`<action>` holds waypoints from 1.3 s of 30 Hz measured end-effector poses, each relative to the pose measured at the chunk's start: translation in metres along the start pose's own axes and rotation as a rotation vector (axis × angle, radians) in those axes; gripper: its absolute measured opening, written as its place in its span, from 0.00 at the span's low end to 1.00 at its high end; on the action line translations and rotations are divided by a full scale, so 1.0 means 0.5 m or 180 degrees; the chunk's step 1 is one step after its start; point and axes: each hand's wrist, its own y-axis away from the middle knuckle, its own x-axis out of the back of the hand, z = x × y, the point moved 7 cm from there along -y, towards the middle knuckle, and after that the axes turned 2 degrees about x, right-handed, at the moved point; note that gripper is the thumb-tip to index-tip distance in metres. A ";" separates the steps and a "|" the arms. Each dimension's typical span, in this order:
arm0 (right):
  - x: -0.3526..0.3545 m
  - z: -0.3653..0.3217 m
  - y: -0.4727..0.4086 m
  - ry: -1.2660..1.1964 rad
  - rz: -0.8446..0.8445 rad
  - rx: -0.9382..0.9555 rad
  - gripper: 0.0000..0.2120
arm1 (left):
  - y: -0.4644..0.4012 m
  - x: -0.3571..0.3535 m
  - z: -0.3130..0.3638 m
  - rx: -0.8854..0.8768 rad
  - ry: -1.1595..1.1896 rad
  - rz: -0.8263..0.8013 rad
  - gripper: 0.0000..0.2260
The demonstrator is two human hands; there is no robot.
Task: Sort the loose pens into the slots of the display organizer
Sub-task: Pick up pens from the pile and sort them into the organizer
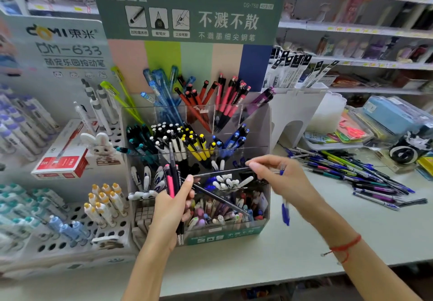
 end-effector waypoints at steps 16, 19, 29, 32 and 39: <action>-0.162 0.041 -0.005 0.1300 -0.2340 -0.0051 0.15 | 0.029 -0.063 0.056 -0.0415 -0.0918 -0.0799 0.16; -0.157 0.033 -0.005 0.1061 -0.2205 0.0064 0.11 | 0.031 -0.045 0.060 -0.0438 -0.1040 -0.0703 0.13; -0.139 0.053 -0.019 -0.0816 -0.2115 -0.0560 0.14 | 0.032 -0.027 0.018 0.0013 -0.1330 -0.1545 0.17; -0.132 0.055 -0.020 -0.1226 -0.2128 -0.0550 0.11 | 0.041 -0.035 0.023 0.0055 -0.0900 -0.1685 0.11; -0.057 0.041 -0.034 -0.0311 -0.1641 -0.0301 0.13 | 0.032 -0.028 0.017 0.0424 -0.0719 -0.1709 0.18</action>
